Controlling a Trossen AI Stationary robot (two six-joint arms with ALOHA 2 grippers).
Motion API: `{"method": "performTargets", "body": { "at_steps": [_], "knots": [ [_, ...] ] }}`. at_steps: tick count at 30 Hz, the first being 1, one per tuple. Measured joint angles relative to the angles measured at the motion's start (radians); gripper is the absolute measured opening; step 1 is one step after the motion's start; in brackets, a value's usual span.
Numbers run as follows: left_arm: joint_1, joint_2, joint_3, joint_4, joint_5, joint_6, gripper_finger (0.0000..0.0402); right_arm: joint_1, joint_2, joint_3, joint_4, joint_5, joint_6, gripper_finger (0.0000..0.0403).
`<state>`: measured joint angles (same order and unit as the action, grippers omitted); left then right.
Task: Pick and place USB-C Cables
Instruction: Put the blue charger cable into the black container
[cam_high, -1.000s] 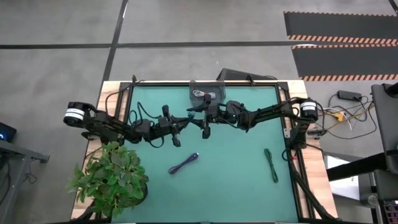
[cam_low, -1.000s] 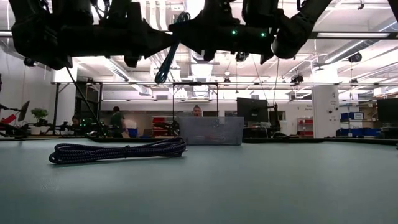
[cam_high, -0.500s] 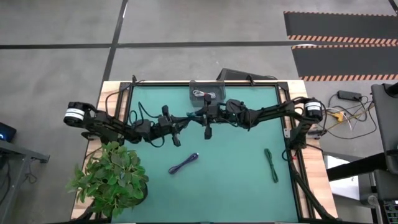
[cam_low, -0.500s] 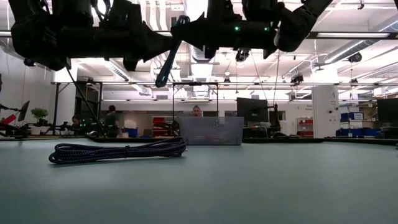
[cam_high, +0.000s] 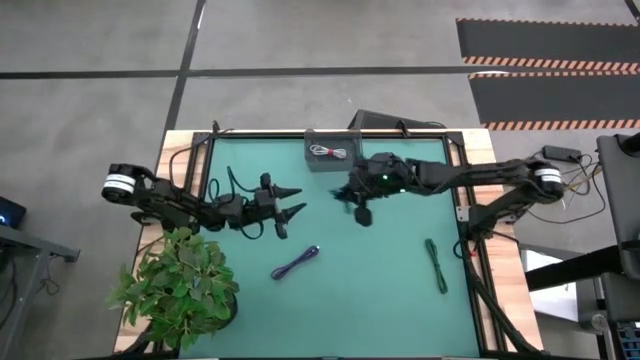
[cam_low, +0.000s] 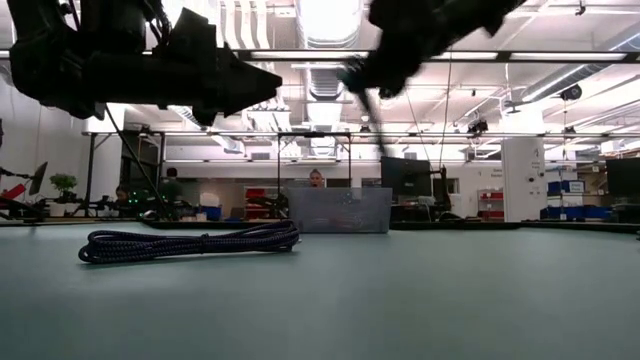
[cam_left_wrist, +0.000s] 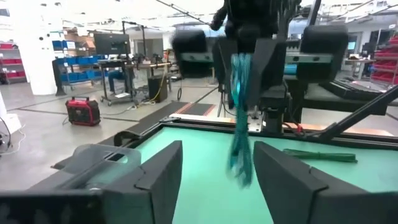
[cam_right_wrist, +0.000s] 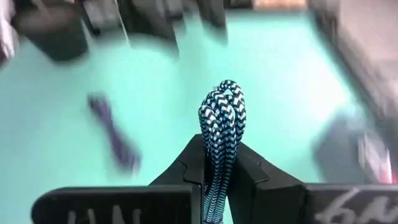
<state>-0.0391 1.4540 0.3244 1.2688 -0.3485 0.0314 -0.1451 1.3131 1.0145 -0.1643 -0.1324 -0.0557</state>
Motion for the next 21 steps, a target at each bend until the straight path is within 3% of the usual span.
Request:
{"method": "performTargets", "body": {
  "at_steps": [6, 12, 21],
  "knots": [
    [-0.001, 0.0, 0.001, 0.002, 0.0, -0.002, 0.0187, 0.1, -0.051, -0.034, -0.179, 0.136, 0.167, 0.0024],
    [0.0, -0.002, 0.005, 0.005, 0.0, -0.002, 0.0187, 0.233, -0.002, -0.034, -0.205, 0.325, 0.256, 0.0024],
    [-0.001, -0.028, 0.005, -0.001, 0.0, -0.027, 0.0187, 0.289, 0.137, 0.136, -0.403, 0.371, 0.294, 0.0024]
  ]
}}
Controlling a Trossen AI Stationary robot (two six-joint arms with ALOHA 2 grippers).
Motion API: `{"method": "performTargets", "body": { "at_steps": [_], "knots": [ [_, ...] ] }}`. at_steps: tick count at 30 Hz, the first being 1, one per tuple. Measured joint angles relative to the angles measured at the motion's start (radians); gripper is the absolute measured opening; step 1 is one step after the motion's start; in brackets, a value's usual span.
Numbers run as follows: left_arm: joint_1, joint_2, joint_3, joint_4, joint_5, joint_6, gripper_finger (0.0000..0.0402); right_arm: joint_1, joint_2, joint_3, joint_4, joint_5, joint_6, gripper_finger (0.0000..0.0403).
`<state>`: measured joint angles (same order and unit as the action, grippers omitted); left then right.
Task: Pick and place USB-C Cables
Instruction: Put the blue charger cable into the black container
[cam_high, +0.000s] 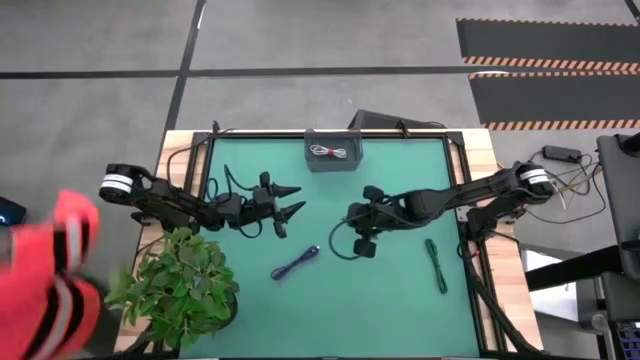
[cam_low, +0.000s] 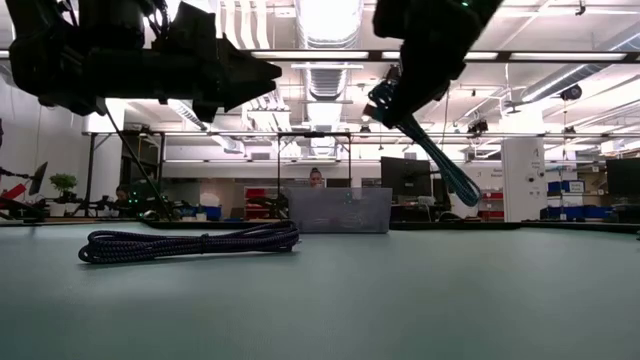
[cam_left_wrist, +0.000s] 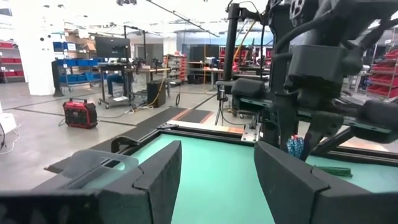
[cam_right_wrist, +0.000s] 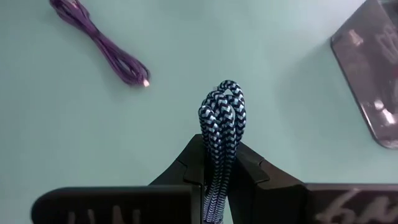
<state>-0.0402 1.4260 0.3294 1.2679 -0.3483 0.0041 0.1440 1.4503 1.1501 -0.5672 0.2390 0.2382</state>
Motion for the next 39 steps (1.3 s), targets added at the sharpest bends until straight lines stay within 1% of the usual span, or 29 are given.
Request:
{"method": "performTargets", "body": {
  "at_steps": [3, 8, 10, 12, 16, 20, 29, 32, 36, 39],
  "knots": [
    [0.0, -0.006, -0.001, 0.003, 0.0, -0.002, 0.0187, 0.0, 0.058, 0.098, -0.131, 0.006, -0.008, 0.0024],
    [0.0, -0.018, -0.005, 0.003, 0.0, -0.009, 0.0187, -0.002, 0.15, 0.258, -0.383, 0.099, -0.025, 0.0024],
    [0.0, -0.023, -0.01, 0.003, 0.0, -0.025, 0.0187, -0.01, 0.177, 0.305, -0.448, 0.126, -0.051, 0.0024],
    [-0.001, -0.023, -0.012, 0.004, 0.0, -0.026, 0.0187, -0.027, 0.198, 0.344, -0.48, 0.13, -0.091, 0.0024],
    [-0.002, -0.023, -0.023, 0.002, 0.0, -0.026, 0.0187, -0.072, 0.221, 0.393, -0.48, 0.131, -0.193, 0.0024],
    [0.002, -0.047, -0.026, 0.012, -0.002, -0.002, 0.0187, -0.122, 0.221, 0.418, -0.438, 0.132, -0.281, 0.0024],
    [0.003, -0.187, -0.044, 0.005, -0.006, 0.111, 0.0187, -0.206, 0.19, 0.433, -0.257, 0.13, -0.446, 0.0024],
    [0.008, -0.25, -0.061, 0.004, -0.018, 0.116, 0.0187, -0.229, 0.183, 0.434, -0.179, 0.126, -0.52, 0.0024],
    [0.012, -0.323, -0.077, -0.004, -0.035, 0.145, 0.0187, -0.269, 0.193, 0.493, -0.18, 0.121, -0.558, 0.0024],
    [0.014, -0.359, -0.078, -0.023, -0.036, 0.168, 0.0187, -0.293, 0.226, 0.548, -0.224, 0.121, -0.581, 0.0024]
  ]
}}
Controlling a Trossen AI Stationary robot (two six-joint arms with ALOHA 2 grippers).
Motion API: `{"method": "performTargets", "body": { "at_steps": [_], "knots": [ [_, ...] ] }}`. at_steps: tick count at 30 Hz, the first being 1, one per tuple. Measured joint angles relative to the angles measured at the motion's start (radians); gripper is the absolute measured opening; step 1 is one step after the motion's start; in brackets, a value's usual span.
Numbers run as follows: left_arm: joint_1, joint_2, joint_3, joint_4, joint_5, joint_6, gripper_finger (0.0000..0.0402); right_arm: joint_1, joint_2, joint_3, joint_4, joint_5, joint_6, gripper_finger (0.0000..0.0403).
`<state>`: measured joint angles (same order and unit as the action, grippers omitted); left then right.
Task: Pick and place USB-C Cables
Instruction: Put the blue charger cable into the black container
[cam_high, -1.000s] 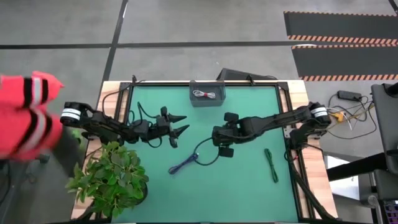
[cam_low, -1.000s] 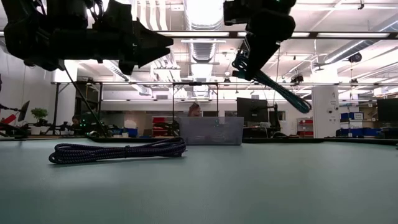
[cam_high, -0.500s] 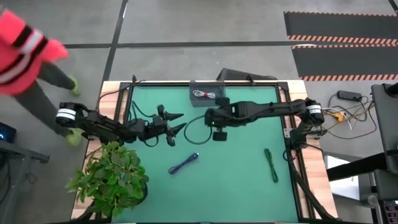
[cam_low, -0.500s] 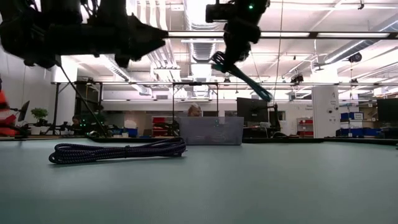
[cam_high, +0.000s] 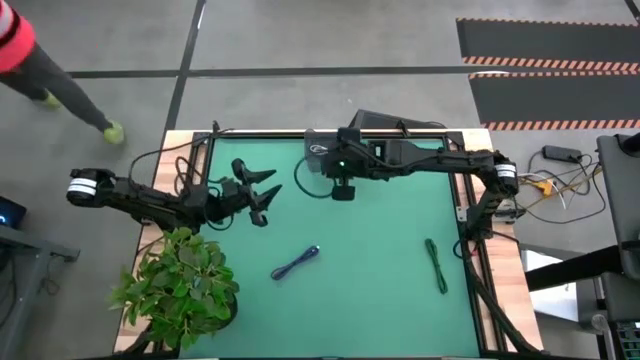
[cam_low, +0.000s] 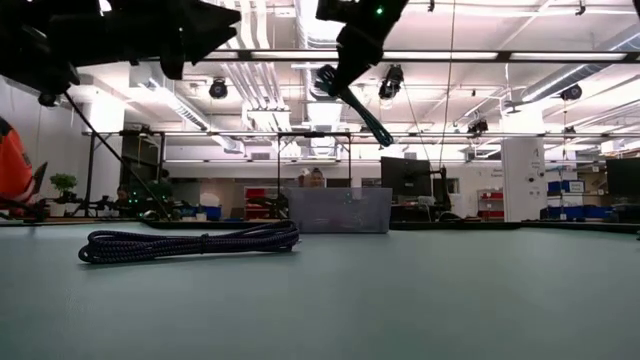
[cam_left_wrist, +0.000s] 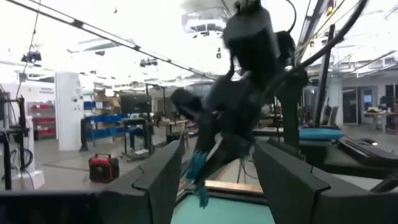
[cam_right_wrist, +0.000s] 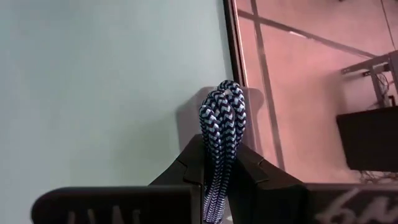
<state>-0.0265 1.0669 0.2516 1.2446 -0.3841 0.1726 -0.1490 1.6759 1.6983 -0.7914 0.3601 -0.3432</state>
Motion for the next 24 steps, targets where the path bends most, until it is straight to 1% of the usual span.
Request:
{"method": "performTargets", "body": {
  "at_steps": [4, 7, 11, 14, 19, 22, 24],
  "knots": [
    [0.003, -0.019, 0.0, -0.004, -0.05, 0.021, 0.0187, -0.029, 0.044, 0.076, -0.02, -0.004, -0.065, 0.0024],
    [0.003, -0.021, 0.0, 0.0, -0.092, 0.055, 0.0187, -0.064, 0.077, 0.132, -0.012, -0.04, -0.103, 0.0023],
    [0.005, -0.014, -0.001, -0.002, -0.118, 0.069, 0.0187, -0.119, 0.158, 0.22, -0.014, -0.072, -0.131, 0.0023],
    [0.007, -0.011, -0.001, 0.004, -0.123, 0.071, 0.0187, -0.154, 0.224, 0.297, -0.052, -0.072, -0.165, 0.0023],
    [0.007, -0.01, -0.001, 0.004, -0.124, 0.071, 0.0187, -0.206, 0.32, 0.406, -0.174, -0.072, -0.174, 0.0023],
    [0.007, -0.009, -0.001, 0.004, -0.127, 0.071, 0.0187, -0.226, 0.36, 0.44, -0.215, -0.072, -0.183, 0.0023],
    [0.007, -0.008, -0.001, 0.0, -0.13, 0.071, 0.0187, -0.232, 0.375, 0.444, -0.212, -0.074, -0.202, 0.0023]
  ]
}}
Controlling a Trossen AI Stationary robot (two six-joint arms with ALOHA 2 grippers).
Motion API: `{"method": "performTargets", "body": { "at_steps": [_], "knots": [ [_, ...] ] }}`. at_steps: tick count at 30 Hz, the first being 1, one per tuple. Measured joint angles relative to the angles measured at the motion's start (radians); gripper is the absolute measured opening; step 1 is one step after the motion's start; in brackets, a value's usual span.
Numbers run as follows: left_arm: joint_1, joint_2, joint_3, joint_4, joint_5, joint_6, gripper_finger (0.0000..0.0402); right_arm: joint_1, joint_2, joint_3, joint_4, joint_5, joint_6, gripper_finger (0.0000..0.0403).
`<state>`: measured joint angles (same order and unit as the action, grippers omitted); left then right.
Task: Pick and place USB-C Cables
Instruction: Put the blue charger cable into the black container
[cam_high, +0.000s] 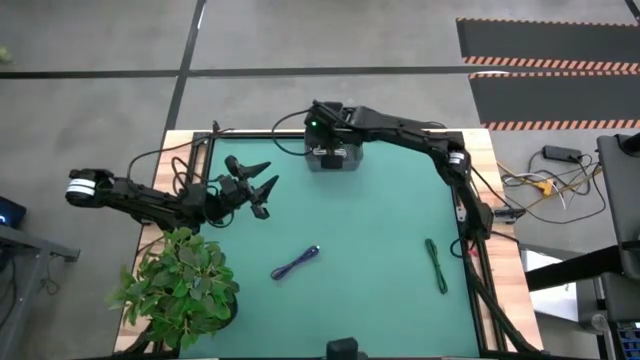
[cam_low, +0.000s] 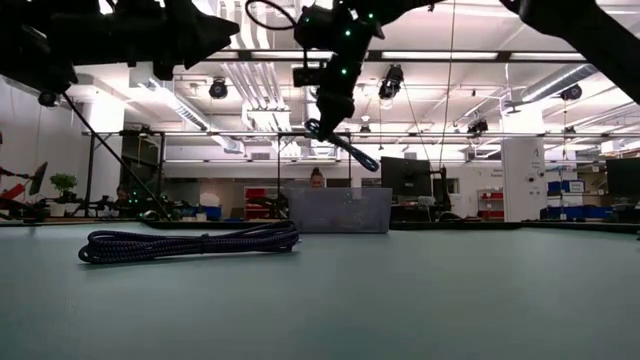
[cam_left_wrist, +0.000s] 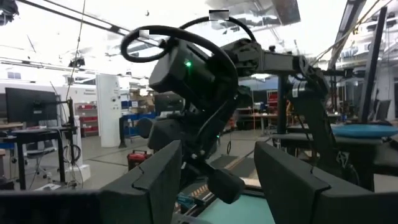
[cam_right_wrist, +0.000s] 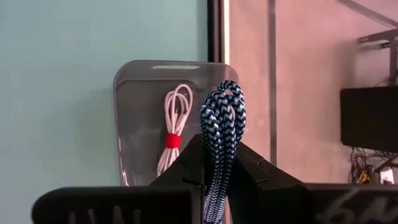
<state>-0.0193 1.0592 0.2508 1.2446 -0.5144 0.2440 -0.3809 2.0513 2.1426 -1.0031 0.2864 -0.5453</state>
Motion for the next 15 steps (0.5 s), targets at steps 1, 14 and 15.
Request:
{"method": "performTargets", "body": {
  "at_steps": [1, 14, 15],
  "knots": [
    [0.0, 0.0, 0.0, 0.0, 0.0, 0.0, 0.0187, -0.003, 0.009, 0.0, -0.001, -0.002, -0.007, 0.0023],
    [0.0, 0.009, -0.002, -0.024, -0.019, 0.0, 0.0187, -0.019, 0.113, -0.002, 0.052, 0.004, -0.019, 0.0023],
    [0.0, 0.007, -0.002, -0.026, -0.02, 0.001, 0.0187, -0.022, 0.118, -0.003, 0.051, 0.004, -0.015, 0.0023]
  ]
}}
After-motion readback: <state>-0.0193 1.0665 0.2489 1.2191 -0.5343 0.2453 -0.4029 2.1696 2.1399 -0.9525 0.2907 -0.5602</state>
